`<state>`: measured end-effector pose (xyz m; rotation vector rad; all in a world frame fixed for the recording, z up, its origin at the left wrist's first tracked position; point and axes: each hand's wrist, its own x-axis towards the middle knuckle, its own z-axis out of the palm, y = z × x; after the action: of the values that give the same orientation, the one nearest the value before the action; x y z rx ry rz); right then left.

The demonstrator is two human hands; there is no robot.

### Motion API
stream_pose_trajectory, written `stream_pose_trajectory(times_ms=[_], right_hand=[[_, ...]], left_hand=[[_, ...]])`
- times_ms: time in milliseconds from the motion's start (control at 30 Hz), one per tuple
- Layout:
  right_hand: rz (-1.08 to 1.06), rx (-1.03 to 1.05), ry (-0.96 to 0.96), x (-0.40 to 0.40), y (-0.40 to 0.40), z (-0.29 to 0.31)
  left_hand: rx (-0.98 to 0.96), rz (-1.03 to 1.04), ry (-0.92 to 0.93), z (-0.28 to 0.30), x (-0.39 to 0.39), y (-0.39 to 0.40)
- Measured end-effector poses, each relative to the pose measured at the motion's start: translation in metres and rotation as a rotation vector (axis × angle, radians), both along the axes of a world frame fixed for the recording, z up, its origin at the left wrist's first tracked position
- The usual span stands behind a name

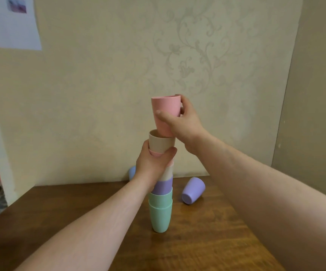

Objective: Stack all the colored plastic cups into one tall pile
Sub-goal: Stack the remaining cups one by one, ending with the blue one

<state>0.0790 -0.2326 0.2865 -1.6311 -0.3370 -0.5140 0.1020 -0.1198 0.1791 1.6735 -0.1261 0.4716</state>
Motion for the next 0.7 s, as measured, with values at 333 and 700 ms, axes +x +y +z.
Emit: stream_pose_trajectory(times_ms=[333, 700], right_hand=[[0.022, -0.167, 0.012, 0.014, 0.002, -0.043], [-0.229, -0.035, 0.287, 0.058, -0.070, -0.097]], left_hand=[[0.007, 0.013, -0.042, -0.013, 0.000, -0.002], [-0.023, -0.003, -0.138, -0.036, 0.017, -0.003]])
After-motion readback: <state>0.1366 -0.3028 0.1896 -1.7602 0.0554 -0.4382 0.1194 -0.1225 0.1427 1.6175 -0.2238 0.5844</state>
